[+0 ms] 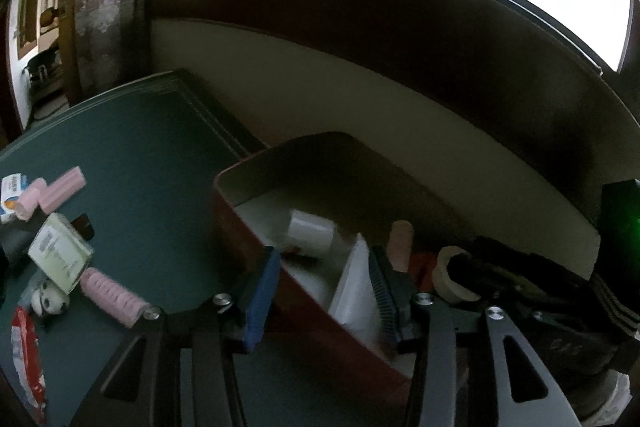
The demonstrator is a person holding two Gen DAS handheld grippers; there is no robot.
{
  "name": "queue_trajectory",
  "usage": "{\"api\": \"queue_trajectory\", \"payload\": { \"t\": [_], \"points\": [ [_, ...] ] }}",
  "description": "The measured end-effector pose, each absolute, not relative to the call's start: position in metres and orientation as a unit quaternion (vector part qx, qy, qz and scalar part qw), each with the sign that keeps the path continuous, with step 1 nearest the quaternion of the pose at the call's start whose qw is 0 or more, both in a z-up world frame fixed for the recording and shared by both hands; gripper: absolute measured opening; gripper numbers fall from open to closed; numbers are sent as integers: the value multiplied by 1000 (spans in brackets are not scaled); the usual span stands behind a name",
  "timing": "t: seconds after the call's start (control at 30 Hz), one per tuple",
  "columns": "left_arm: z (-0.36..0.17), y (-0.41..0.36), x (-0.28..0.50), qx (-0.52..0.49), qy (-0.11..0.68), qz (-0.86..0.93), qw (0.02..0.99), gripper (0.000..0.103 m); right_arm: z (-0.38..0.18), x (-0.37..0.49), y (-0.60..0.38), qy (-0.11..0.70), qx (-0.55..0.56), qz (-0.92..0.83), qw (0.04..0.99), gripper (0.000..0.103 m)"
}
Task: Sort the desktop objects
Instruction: 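Open the right tool to drop the plate while the left tool drops the packet into the box, then return both tools from the box to the table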
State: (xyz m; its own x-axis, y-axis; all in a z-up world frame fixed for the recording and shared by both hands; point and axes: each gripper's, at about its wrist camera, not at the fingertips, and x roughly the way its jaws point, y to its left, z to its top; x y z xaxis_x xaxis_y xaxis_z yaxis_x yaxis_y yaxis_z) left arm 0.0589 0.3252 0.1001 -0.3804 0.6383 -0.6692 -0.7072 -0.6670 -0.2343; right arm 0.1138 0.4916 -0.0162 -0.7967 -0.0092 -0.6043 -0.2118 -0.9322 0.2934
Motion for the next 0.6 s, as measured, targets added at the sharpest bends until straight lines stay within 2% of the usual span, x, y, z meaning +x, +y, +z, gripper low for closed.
{"api": "queue_trajectory", "payload": {
  "t": [0.07, 0.6],
  "points": [
    [103, 315, 62, -379, 41, 833, 400, 58, -14, 113, 487, 174, -313, 932, 51, 73],
    [98, 214, 35, -381, -7, 872, 307, 58, -3, 95, 423, 140, -315, 939, -5, 73]
  ]
}}
